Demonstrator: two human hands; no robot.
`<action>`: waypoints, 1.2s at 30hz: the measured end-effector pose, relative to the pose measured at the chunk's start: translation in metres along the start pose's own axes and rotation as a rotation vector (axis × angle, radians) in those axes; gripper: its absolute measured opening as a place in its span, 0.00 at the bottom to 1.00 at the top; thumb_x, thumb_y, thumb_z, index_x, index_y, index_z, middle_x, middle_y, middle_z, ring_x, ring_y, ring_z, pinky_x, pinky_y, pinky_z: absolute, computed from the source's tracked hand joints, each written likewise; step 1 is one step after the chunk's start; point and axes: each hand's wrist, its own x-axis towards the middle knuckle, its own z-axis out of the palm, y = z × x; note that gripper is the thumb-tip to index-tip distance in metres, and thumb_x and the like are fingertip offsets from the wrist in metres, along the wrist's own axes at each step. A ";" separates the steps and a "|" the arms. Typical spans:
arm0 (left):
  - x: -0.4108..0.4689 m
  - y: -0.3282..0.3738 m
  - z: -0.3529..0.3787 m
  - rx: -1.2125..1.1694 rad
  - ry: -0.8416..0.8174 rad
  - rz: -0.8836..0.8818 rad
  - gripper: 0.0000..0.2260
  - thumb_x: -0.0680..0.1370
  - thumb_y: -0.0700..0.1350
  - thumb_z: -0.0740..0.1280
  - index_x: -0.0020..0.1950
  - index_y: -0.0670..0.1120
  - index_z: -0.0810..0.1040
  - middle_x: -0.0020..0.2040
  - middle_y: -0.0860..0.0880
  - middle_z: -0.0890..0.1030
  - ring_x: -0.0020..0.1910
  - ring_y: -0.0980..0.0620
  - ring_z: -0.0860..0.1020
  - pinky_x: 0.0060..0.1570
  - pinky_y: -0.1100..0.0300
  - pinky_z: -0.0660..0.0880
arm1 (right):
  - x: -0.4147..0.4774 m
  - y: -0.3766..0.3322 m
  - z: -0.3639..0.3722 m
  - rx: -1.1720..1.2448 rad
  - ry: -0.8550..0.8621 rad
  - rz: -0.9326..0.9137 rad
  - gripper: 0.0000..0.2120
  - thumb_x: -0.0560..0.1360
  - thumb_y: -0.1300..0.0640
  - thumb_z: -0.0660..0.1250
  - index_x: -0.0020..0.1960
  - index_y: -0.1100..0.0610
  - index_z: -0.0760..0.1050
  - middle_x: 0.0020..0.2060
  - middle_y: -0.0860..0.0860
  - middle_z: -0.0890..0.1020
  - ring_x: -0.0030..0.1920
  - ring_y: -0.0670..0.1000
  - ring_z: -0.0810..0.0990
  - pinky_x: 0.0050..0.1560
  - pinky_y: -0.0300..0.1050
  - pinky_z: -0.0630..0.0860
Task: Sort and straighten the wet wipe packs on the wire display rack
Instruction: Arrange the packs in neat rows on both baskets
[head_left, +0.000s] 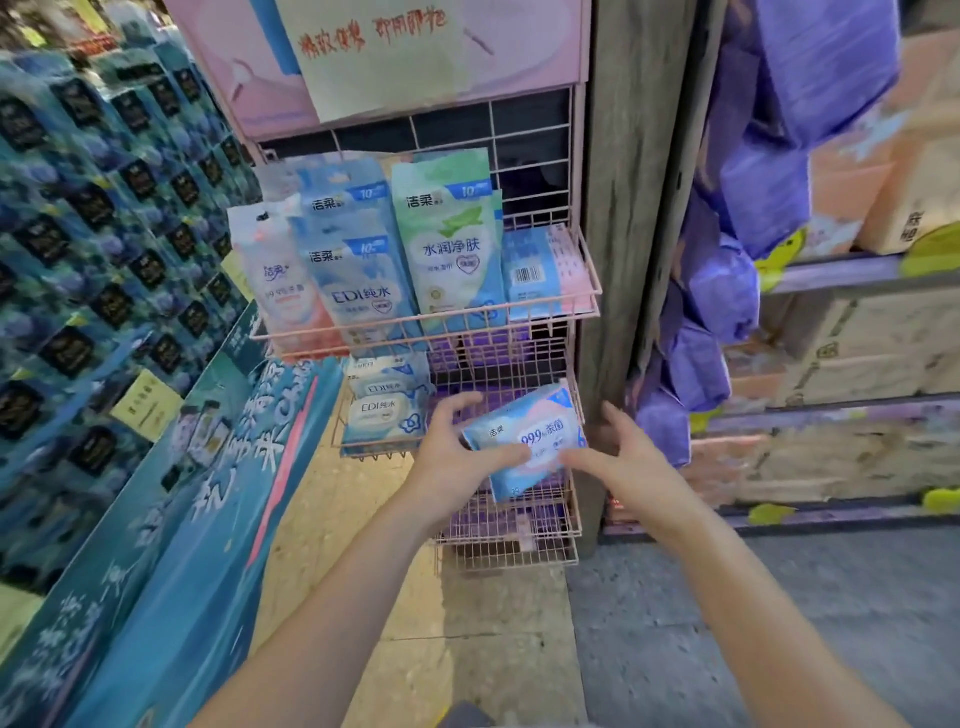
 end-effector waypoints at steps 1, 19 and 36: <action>0.006 -0.004 -0.003 0.028 -0.005 0.015 0.31 0.69 0.38 0.83 0.65 0.56 0.74 0.56 0.48 0.83 0.44 0.56 0.86 0.36 0.58 0.82 | 0.006 -0.002 -0.001 -0.006 0.008 -0.050 0.25 0.75 0.69 0.72 0.68 0.55 0.71 0.58 0.41 0.85 0.57 0.42 0.83 0.57 0.37 0.78; 0.121 -0.030 0.017 0.091 0.288 0.031 0.23 0.67 0.44 0.85 0.58 0.49 0.80 0.55 0.51 0.85 0.53 0.51 0.84 0.56 0.56 0.78 | 0.099 -0.008 0.011 -0.330 0.362 -0.166 0.17 0.72 0.61 0.75 0.55 0.48 0.75 0.45 0.40 0.83 0.46 0.41 0.83 0.53 0.48 0.82; 0.167 -0.038 0.017 0.267 0.292 0.163 0.11 0.73 0.52 0.80 0.48 0.50 0.82 0.42 0.55 0.83 0.45 0.53 0.81 0.50 0.62 0.74 | 0.150 -0.001 0.011 -0.435 0.458 -0.105 0.13 0.73 0.58 0.75 0.57 0.58 0.82 0.51 0.54 0.87 0.46 0.52 0.83 0.44 0.39 0.75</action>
